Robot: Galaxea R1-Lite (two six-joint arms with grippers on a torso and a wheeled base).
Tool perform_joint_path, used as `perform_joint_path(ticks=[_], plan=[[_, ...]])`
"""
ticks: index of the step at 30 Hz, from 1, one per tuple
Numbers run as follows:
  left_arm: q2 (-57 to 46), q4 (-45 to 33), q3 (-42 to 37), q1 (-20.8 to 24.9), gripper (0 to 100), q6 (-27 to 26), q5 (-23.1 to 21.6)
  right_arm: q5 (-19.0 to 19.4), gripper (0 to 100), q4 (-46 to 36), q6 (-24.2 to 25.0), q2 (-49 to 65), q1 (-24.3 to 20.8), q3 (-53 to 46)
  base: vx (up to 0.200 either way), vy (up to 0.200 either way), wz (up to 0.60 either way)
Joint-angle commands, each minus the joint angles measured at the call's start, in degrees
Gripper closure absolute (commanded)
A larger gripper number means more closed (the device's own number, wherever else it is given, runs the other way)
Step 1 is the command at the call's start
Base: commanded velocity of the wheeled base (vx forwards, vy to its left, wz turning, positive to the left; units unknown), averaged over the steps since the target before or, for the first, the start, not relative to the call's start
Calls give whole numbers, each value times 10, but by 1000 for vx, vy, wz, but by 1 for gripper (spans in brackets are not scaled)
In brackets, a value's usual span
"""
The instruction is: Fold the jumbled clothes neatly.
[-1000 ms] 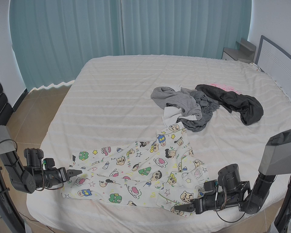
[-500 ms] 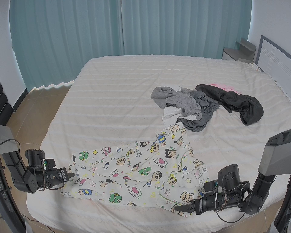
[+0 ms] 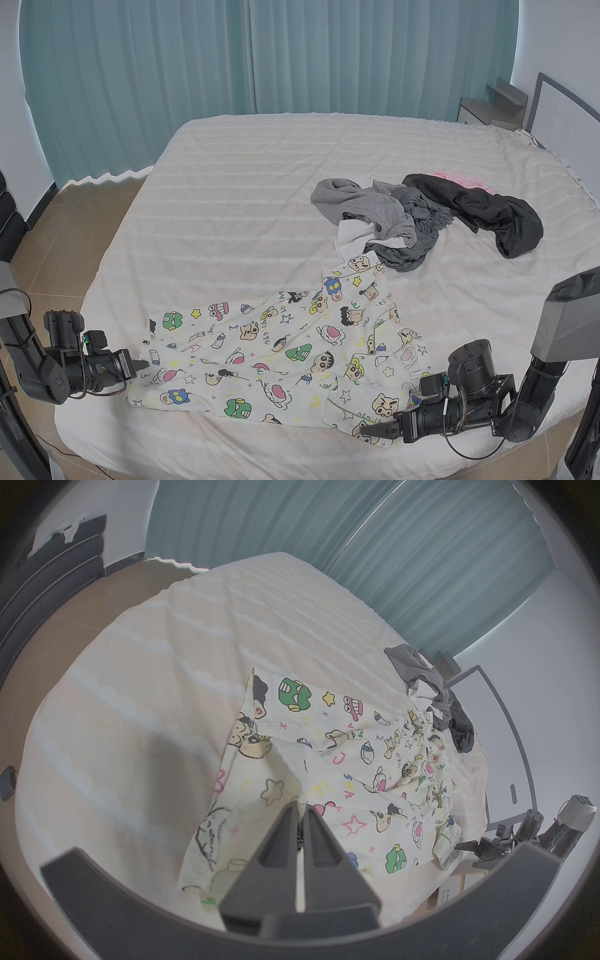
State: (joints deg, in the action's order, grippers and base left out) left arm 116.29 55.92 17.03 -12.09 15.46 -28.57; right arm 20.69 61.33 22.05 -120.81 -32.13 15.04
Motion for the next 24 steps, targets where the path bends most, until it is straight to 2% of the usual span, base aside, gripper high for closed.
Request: perform_joint_path(ticks=[1, 7, 24], plan=[[-38, -2, -20, -3, 100, 1, 0, -5, 0, 0, -1, -2, 0, 1, 0, 0, 0], [-48, -3, -24, -7, 100, 0, 14, -9, 0, 0, -2, -2, 0, 1, 0, 0, 0], [-110, -2, -75, -21, 100, 8, 5, -8, 0, 0, -2, -2, -1, 0, 0, 0, 0]])
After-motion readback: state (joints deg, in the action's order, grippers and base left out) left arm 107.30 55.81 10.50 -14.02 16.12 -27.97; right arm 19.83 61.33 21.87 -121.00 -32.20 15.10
